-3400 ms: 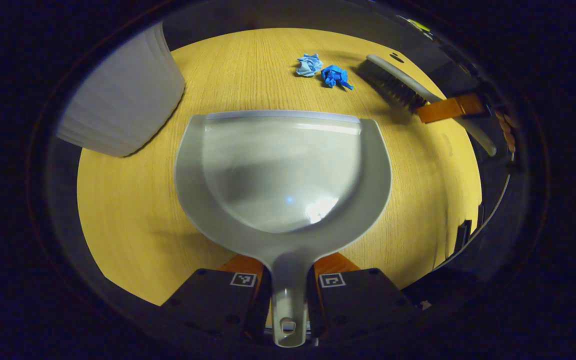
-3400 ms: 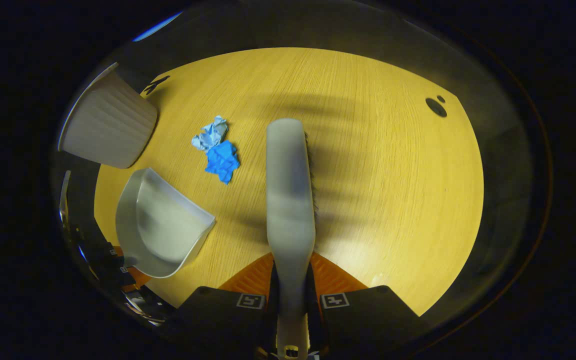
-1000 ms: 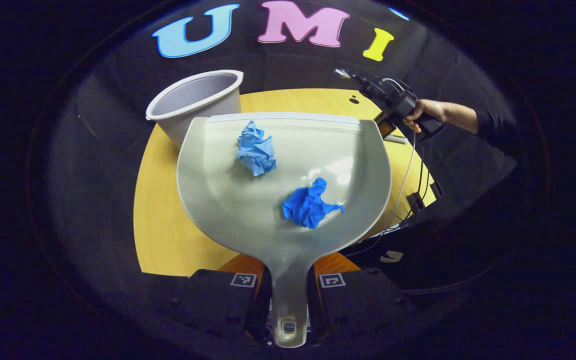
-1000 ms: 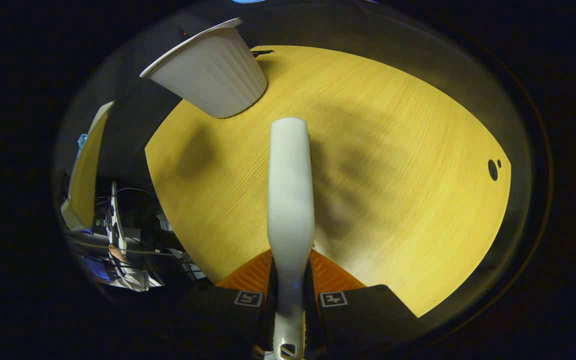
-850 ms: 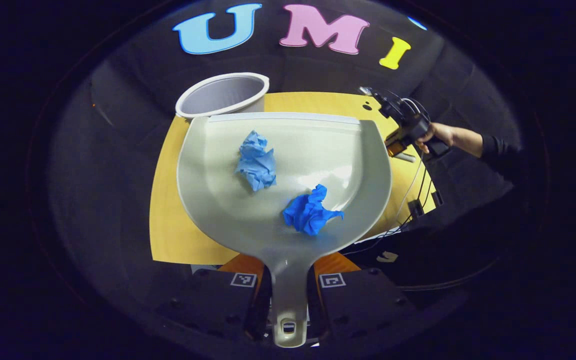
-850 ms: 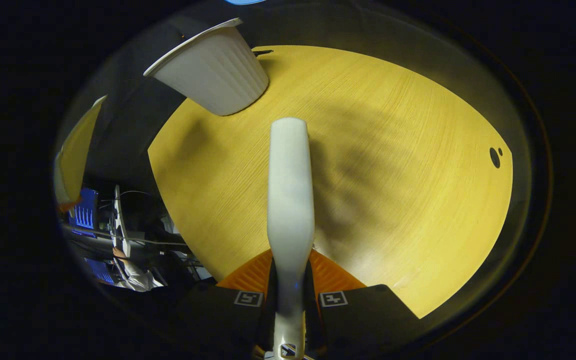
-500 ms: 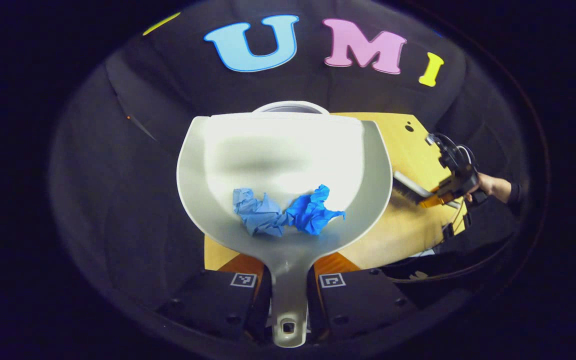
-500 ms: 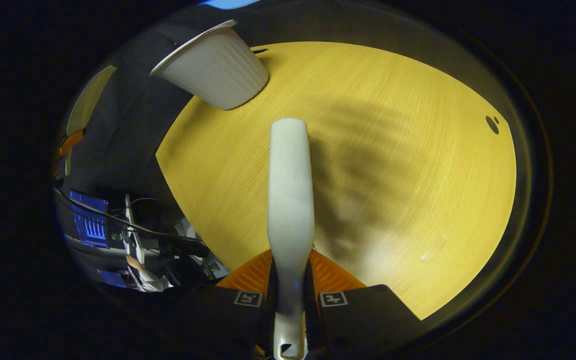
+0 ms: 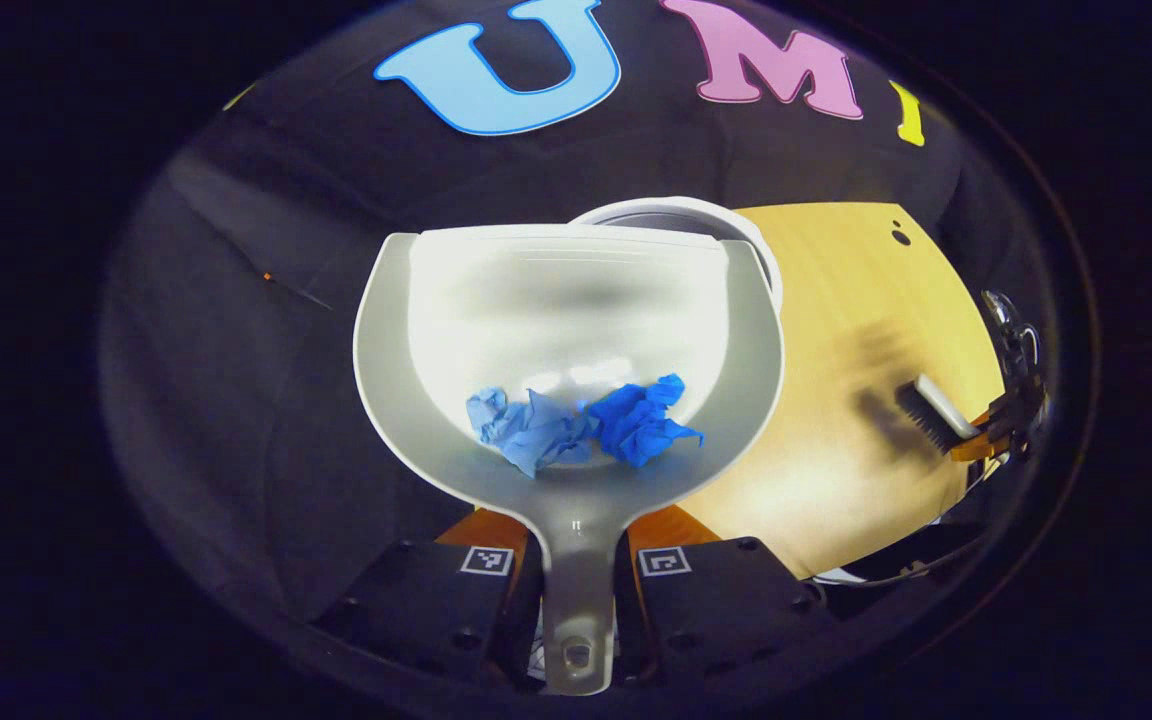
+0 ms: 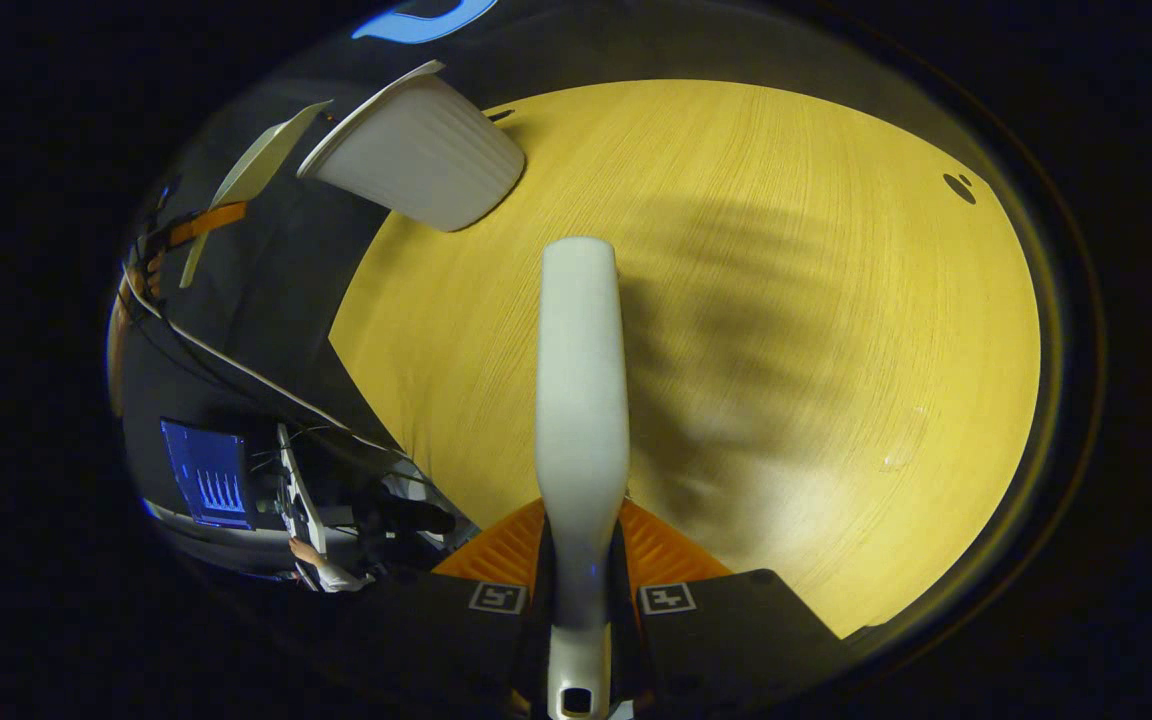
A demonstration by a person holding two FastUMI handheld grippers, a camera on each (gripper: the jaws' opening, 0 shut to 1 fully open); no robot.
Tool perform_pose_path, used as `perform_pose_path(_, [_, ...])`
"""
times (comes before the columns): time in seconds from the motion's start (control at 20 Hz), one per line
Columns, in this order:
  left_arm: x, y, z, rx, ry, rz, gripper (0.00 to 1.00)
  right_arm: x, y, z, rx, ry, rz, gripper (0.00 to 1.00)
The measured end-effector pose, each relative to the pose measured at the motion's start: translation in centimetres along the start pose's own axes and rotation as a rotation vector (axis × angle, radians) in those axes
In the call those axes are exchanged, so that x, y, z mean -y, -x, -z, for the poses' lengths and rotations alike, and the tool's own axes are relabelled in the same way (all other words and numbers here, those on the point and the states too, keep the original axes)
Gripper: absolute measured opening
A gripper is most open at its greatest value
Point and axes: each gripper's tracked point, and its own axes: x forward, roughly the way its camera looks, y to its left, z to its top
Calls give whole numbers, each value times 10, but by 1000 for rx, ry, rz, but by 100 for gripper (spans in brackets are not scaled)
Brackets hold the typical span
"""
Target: Pick up the small broom and dustpan from the desktop, sweep the trash into the dustpan with the broom, and then empty the trash into the garbage bin.
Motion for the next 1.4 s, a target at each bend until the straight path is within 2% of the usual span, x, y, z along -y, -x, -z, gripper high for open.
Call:
perform_pose_path(0.05, [-9,-3,-4,-11,-28,-34,29,-1,-2,1,1,-4,0,27])
perform_pose_path(0.3, [-36,-10,-28,-90,-215,-147,29,-4,-7,7,4,-32,-27,23])
perform_pose_path(0.45, [-55,-5,-43,-119,-341,-232,29,-5,-12,9,13,5,-1,27])
perform_pose_path(0.75, [-68,16,-72,-199,-625,-340,29,-20,-15,2,34,23,-50,27])
perform_pose_path(0.95, [-71,17,-73,-236,-760,-373,29,-16,-15,3,38,9,-46,27])
perform_pose_path(1.05, [-70,15,-75,-240,-792,-383,29,-13,-15,1,55,-20,-42,23])
perform_pose_path(1.15, [-73,14,-71,-238,-789,-387,30,-9,-15,1,70,-46,-45,27])
perform_pose_path(1.2, [-73,14,-72,-233,-776,-391,29,-9,-14,3,72,-53,-46,31])
perform_pose_path(1.3, [-70,14,-72,-208,-739,-384,29,-4,-13,8,72,-58,-38,27])
perform_pose_path(1.4, [-68,11,-71,-153,-684,-370,29,-2,-13,8,73,-59,-30,27])
